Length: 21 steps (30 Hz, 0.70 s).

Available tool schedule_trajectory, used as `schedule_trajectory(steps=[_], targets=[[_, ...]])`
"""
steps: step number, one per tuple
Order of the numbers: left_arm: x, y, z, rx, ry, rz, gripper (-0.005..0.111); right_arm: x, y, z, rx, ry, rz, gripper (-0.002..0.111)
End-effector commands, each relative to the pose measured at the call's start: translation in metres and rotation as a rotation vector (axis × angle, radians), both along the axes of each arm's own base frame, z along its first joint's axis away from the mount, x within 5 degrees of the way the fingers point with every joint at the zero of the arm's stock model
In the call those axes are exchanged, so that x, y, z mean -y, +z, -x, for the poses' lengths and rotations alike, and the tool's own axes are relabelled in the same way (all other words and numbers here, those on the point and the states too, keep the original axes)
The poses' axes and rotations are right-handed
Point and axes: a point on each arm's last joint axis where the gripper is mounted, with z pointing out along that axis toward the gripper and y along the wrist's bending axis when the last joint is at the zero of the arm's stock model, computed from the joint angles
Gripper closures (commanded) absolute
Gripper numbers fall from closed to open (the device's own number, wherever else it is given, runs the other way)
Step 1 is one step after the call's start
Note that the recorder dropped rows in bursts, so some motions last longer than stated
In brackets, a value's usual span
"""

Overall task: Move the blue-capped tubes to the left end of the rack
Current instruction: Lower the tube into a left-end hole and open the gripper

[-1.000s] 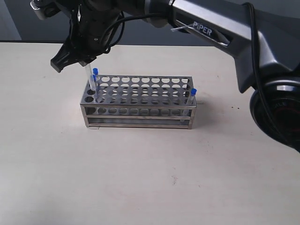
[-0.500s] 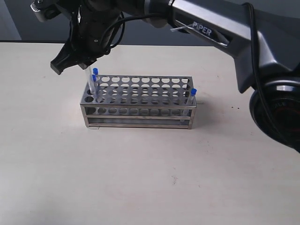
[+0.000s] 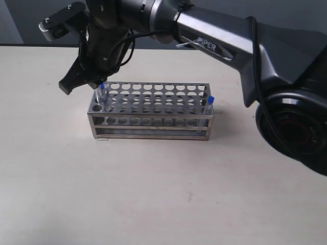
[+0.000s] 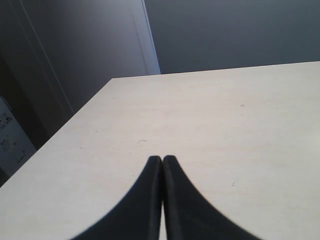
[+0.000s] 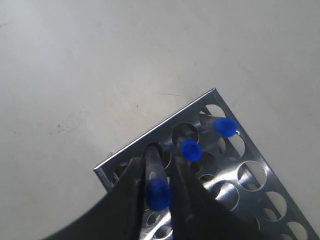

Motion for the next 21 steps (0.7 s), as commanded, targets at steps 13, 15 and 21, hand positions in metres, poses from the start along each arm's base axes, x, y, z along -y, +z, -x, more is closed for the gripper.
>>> schedule_trajectory(steps=[13, 15, 21], targets=[[0.0, 0.0, -0.001, 0.007, -0.005, 0.004, 0.106, -0.007, -0.035, -0.007, -0.032, -0.053, 0.016, 0.085], [0.0, 0.0, -0.001, 0.007, -0.005, 0.004, 0.106, -0.007, -0.035, -0.007, -0.034, -0.057, 0.015, 0.073], [0.0, 0.0, -0.001, 0.007, -0.005, 0.004, 0.106, -0.006, -0.027, -0.006, -0.041, -0.083, 0.001, 0.065]])
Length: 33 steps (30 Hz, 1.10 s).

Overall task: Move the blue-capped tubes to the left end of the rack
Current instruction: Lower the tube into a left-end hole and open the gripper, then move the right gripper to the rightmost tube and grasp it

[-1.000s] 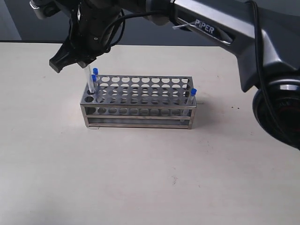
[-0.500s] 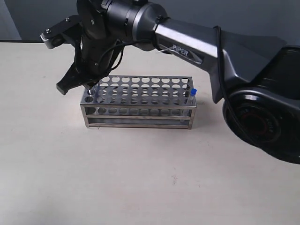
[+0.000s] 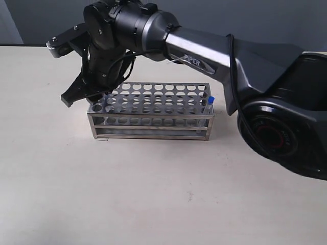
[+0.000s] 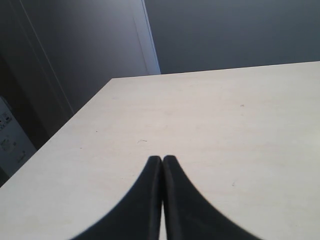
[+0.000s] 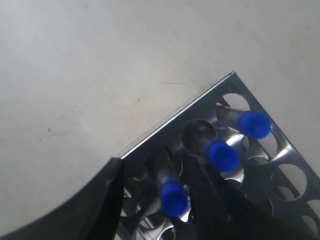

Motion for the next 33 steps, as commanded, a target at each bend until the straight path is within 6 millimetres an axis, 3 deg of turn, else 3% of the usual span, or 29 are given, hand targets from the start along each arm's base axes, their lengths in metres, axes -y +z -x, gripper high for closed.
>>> schedule_trajectory(steps=[1, 9, 21, 27, 33], targets=[[0.0, 0.0, -0.001, 0.007, -0.005, 0.004, 0.106, 0.003, 0.013, 0.0, 0.014, -0.016, -0.021, 0.066], [0.0, 0.0, -0.001, 0.007, -0.005, 0.004, 0.106, 0.01, 0.048, 0.002, 0.085, -0.014, -0.062, 0.077], [0.0, 0.0, -0.001, 0.007, -0.005, 0.004, 0.106, 0.022, 0.076, 0.006, 0.119, -0.022, -0.048, 0.077], [0.0, 0.0, -0.001, 0.007, -0.005, 0.005, 0.106, 0.053, 0.092, -0.001, 0.2, -0.173, 0.151, 0.077], [0.0, 0.0, -0.001, 0.007, -0.005, 0.005, 0.106, 0.093, 0.098, -0.028, 0.124, -0.304, 0.124, 0.077]])
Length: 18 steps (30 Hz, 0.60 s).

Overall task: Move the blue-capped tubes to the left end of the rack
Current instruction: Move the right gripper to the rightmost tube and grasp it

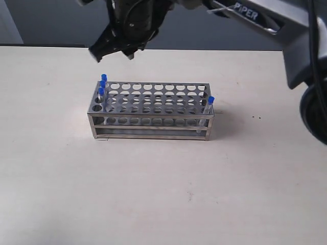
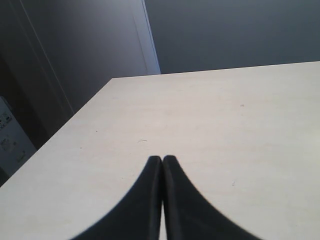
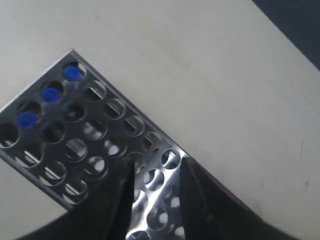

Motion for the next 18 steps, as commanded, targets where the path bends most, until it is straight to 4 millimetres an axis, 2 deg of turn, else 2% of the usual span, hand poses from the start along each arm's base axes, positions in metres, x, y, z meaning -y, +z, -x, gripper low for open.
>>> schedule_trajectory(steps=[1, 5, 12, 15, 18], targets=[[0.0, 0.0, -0.001, 0.007, -0.005, 0.005, 0.106, 0.04, 0.005, -0.021, -0.064, -0.113, -0.019, 0.077], [0.0, 0.0, -0.001, 0.007, -0.005, 0.005, 0.106, 0.071, -0.005, -0.025, -0.119, -0.173, 0.028, 0.077], [0.0, 0.0, -0.001, 0.007, -0.005, 0.005, 0.106, 0.116, -0.023, -0.006, -0.218, -0.232, 0.117, 0.077], [0.0, 0.0, -0.001, 0.007, -0.005, 0.005, 0.106, 0.127, -0.028, 0.0, -0.247, -0.244, 0.13, 0.077], [0.0, 0.0, -0.001, 0.007, -0.005, 0.005, 0.106, 0.128, -0.035, 0.005, -0.28, -0.246, 0.118, 0.077]])
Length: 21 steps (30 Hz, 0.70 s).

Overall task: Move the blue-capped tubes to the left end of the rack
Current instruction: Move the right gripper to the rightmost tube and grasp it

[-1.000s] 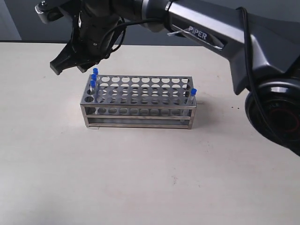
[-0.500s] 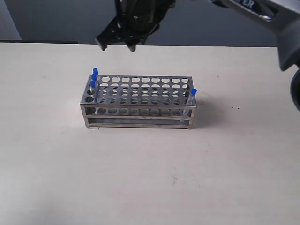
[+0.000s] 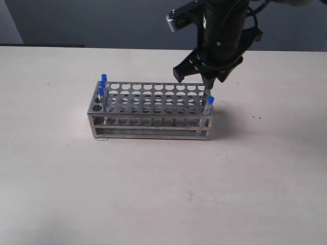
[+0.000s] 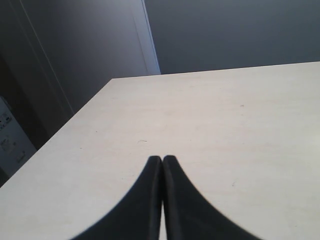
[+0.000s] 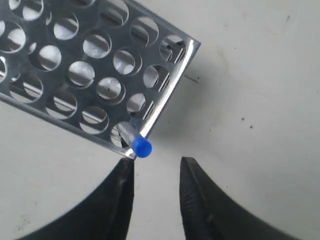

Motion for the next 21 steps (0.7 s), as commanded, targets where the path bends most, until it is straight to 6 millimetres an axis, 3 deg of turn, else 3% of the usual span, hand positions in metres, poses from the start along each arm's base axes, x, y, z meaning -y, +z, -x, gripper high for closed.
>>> schedule_trajectory(steps=[1, 10, 21], targets=[[0.0, 0.0, -0.001, 0.007, -0.005, 0.005, 0.106, 0.005, -0.005, 0.006, -0.036, -0.021, -0.034, 0.077], [0.0, 0.0, -0.001, 0.007, -0.005, 0.005, 0.106, 0.002, -0.015, 0.004, -0.028, -0.016, -0.078, 0.077], [0.0, 0.0, -0.001, 0.007, -0.005, 0.005, 0.106, 0.012, -0.033, -0.011, -0.064, -0.071, -0.068, 0.077]])
